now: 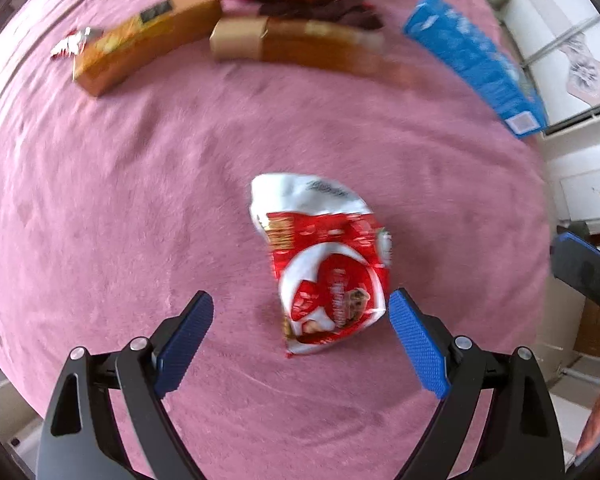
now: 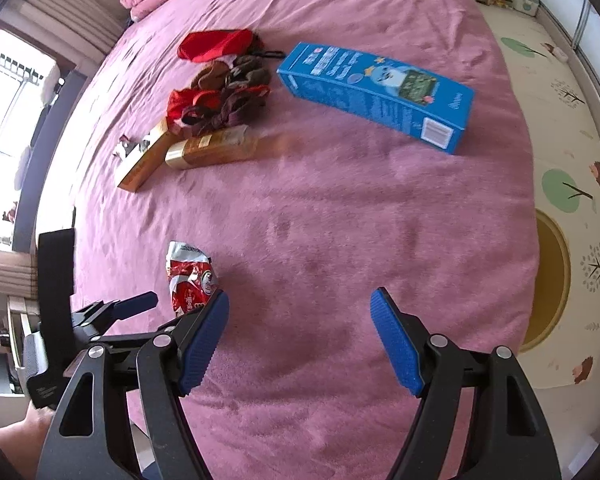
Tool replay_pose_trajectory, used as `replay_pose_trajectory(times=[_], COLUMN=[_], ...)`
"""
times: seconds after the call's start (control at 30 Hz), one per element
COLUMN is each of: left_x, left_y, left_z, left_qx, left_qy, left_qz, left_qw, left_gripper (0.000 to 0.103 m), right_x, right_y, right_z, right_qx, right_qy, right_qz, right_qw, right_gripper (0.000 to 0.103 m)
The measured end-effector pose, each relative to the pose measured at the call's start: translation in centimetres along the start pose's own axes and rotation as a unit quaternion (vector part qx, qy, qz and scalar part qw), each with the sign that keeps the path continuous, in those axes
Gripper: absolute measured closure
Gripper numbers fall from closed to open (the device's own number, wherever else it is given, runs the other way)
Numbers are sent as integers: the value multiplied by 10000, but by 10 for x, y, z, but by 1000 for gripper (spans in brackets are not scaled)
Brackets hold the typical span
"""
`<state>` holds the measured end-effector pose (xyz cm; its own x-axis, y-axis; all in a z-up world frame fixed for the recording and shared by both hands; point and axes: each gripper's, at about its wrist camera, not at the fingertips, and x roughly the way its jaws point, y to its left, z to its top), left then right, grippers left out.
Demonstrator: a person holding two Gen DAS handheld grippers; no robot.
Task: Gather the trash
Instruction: 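Return to the bed and grasp the red snack wrapper with the left tool, then hold the wrapper in the left tool while the right tool grasps the L'Oreal bottle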
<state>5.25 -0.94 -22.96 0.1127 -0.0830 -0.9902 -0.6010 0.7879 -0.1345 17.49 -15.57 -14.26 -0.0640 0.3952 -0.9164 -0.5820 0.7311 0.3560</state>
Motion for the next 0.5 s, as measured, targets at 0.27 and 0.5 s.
replay_pose_trajectory(times=[0.27, 0.5], left_x=[21, 16], left_y=[-2, 31], left_z=[19, 47], left_qx=[-134, -513], left_qy=[114, 146], left_qz=[86, -421], left_qw=[9998, 9977], left_gripper=[42, 80], right_x=[16, 29], right_y=[13, 39], right_z=[9, 35], right_qx=[-211, -755], right_qy=[169, 246], right_qz=[-17, -40], right_qw=[9996, 9968], right_gripper=[31, 31])
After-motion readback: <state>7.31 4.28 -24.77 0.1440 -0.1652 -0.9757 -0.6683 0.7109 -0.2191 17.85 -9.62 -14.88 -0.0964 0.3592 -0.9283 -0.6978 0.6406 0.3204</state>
